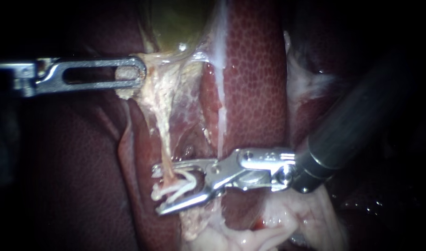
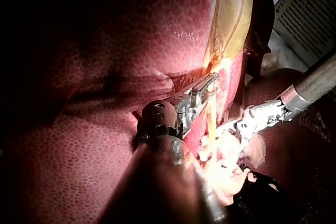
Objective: Clipping second clip left tube
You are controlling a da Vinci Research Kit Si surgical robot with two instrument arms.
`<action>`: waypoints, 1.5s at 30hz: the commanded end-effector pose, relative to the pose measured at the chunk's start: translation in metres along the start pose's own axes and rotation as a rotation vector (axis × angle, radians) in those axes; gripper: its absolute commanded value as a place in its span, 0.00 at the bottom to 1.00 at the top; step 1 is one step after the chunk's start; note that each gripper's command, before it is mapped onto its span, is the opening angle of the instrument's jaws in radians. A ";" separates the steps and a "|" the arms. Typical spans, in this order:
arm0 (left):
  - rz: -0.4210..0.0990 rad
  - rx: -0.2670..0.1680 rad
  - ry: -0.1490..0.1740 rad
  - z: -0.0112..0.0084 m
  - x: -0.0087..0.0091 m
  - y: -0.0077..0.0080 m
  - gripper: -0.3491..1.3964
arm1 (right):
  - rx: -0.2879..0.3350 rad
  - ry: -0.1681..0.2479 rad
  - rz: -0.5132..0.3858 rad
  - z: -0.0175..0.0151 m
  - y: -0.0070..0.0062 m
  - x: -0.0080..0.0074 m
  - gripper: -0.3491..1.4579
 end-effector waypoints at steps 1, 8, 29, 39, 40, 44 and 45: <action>0.000 0.000 0.000 0.0000 0.0000 0.0000 0.00 | -0.001 0.000 0.003 0.0002 0.0001 -0.0002 0.51; 0.000 -0.001 0.000 0.0001 0.0001 0.0000 0.00 | -0.007 0.000 0.008 0.0005 0.0006 -0.0005 0.50; 0.000 -0.001 -0.001 0.0001 0.0002 0.0000 0.00 | 0.000 -0.014 0.031 -0.0009 0.0012 -0.0013 0.08; 0.001 -0.001 -0.001 0.0001 0.0002 0.0001 0.00 | -0.013 -0.018 0.037 -0.0014 0.0017 -0.0016 0.00; 0.001 -0.001 -0.001 0.0001 0.0002 0.0001 0.00 | -0.012 -0.018 0.037 -0.0014 0.0017 -0.0016 0.00; 0.001 -0.001 -0.001 0.0001 0.0002 0.0001 0.00 | -0.022 -0.023 0.037 -0.0013 0.0015 -0.0015 0.00; 0.001 -0.001 -0.001 0.0001 0.0002 0.0001 0.00 | -0.022 -0.023 0.037 -0.0013 0.0015 -0.0015 0.00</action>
